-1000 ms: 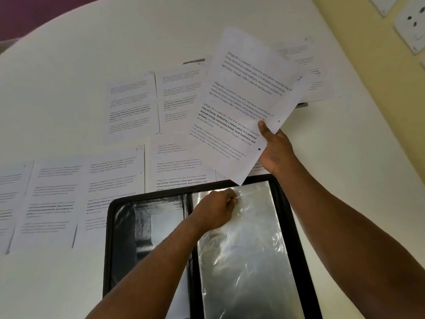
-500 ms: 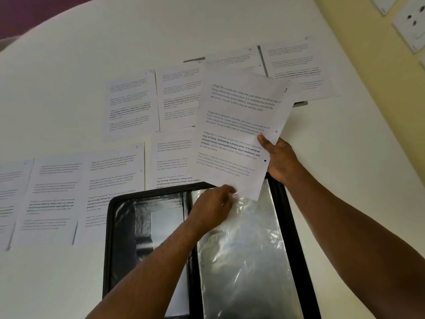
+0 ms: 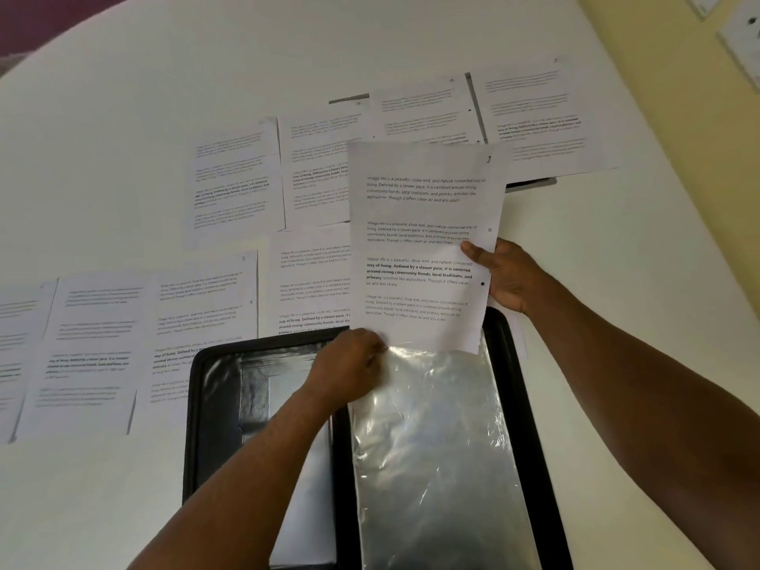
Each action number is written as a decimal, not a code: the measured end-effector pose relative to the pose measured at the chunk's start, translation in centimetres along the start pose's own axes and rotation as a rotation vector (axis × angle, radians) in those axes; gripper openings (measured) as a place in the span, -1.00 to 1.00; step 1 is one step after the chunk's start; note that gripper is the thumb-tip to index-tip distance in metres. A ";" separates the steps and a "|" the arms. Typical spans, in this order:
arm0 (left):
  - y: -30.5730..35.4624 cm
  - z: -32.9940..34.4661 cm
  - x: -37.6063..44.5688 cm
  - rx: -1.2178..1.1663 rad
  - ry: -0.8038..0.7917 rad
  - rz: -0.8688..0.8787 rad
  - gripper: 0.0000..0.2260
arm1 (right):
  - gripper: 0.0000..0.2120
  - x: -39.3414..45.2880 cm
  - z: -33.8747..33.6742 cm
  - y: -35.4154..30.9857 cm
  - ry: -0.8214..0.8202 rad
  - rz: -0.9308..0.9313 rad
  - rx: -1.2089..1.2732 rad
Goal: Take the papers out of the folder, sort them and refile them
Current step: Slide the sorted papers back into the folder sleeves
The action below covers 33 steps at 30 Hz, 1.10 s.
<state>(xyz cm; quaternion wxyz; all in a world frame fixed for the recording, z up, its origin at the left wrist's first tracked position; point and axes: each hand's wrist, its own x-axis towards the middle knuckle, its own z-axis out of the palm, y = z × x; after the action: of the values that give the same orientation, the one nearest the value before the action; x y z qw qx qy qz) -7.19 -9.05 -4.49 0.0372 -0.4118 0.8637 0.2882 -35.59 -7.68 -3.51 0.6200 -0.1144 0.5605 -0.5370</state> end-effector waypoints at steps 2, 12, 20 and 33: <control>-0.6 -0.4 0.0 -0.007 0.007 -0.019 -0.87 | -0.62 0.5 0.0 0.1 -0.007 0.020 -0.034; -1.5 -0.4 0.7 -0.152 0.038 -0.050 -0.84 | -0.62 1.9 0.7 0.0 -0.108 0.090 -0.444; -1.3 -0.7 1.0 -0.272 0.018 -0.144 -0.85 | -0.56 2.2 0.4 -0.5 -0.294 0.305 -0.714; 1.3 -0.3 2.3 -0.301 -0.108 -0.108 -0.90 | -0.62 2.3 1.5 -0.1 -0.205 0.233 -0.583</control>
<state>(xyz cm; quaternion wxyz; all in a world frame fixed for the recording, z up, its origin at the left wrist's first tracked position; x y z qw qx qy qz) -9.60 -10.16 -4.29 0.0371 -0.4424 0.7841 0.4337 -34.90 -10.28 -4.24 0.6716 -0.2756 0.6347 -0.2649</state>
